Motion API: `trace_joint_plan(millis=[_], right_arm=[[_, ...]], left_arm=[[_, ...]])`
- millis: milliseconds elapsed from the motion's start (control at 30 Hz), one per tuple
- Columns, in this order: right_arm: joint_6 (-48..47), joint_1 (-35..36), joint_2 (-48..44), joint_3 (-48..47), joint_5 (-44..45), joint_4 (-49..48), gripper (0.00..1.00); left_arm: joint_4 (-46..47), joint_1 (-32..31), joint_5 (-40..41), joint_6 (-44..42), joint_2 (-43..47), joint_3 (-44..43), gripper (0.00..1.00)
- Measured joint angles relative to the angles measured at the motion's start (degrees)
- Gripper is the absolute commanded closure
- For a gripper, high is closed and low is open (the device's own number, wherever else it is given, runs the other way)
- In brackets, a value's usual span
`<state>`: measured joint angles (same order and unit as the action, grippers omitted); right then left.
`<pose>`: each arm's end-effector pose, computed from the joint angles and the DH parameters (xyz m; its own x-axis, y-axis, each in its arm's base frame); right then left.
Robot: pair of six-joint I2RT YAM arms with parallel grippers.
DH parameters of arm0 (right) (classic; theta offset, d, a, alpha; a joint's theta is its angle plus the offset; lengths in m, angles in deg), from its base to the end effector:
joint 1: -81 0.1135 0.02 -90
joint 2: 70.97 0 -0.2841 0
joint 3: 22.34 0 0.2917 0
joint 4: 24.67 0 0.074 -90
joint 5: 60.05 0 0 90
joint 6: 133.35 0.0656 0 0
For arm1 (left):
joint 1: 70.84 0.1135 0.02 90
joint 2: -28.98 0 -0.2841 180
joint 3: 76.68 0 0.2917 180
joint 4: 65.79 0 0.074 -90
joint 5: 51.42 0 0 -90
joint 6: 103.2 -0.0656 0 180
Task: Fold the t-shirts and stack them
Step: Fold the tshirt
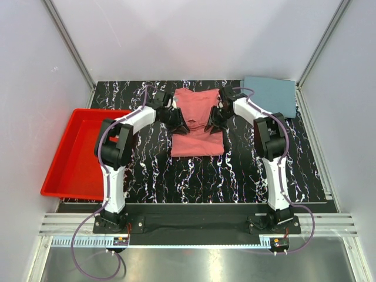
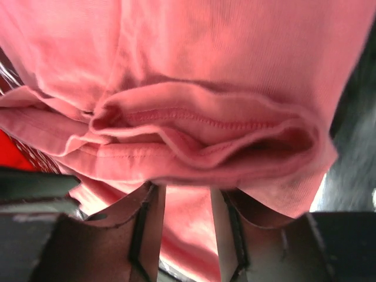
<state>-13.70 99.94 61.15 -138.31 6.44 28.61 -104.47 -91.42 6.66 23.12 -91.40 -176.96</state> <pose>0.5003 0.1993 0.1175 -0.9824 0.1425 -0.1206 0.0642 0.8646 0.4984 0.4604 -0.2099 0.1474 -0.9737 -0.1714 -0.1498 -0.0271 0.7407 -0.6713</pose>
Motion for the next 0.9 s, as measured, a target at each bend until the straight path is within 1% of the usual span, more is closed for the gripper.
trace_joint_plan(millis=[67,200,300,533,633,733,800,900], right_arm=[[-0.11,-0.17,1.51,-3.17,0.57,-0.24,0.59],[-0.13,-0.48,3.98,-8.55,1.6,-1.53,0.65],[0.37,-1.57,6.6,-13.7,1.51,-1.55,0.66],[3.67,-6.12,13.49,-22.36,-1.31,-2.34,0.65],[5.29,-7.67,17.35,-26.69,-3.78,-2.82,0.64],[5.62,-7.98,20.28,-32.35,-5.05,-1.51,0.6],[5.27,-7.96,20.2,-33.03,-4.98,-0.46,0.54],[3.72,-7.96,18.86,-32.92,-4.39,2.14,0.51]], left_arm=[[0.39,0.07,0.28,0.17,0.0,-0.15,0.69],[0.85,0.07,0.81,0.13,0.0,-0.61,0.69],[0.48,0.07,1.16,-0.02,-0.24,-1.77,0.69],[0.48,0.07,1.29,0.0,-5.25,-10.14,0.69],[1.53,0.07,1.22,0.81,-8.44,-13.73,0.68],[3.26,0.07,0.9,1.49,-10.36,-15.17,0.67],[4.15,0.07,0.42,1.7,-10.75,-15.17,0.66],[5.11,0.22,-0.35,1.73,-10.75,-15.17,0.66]])
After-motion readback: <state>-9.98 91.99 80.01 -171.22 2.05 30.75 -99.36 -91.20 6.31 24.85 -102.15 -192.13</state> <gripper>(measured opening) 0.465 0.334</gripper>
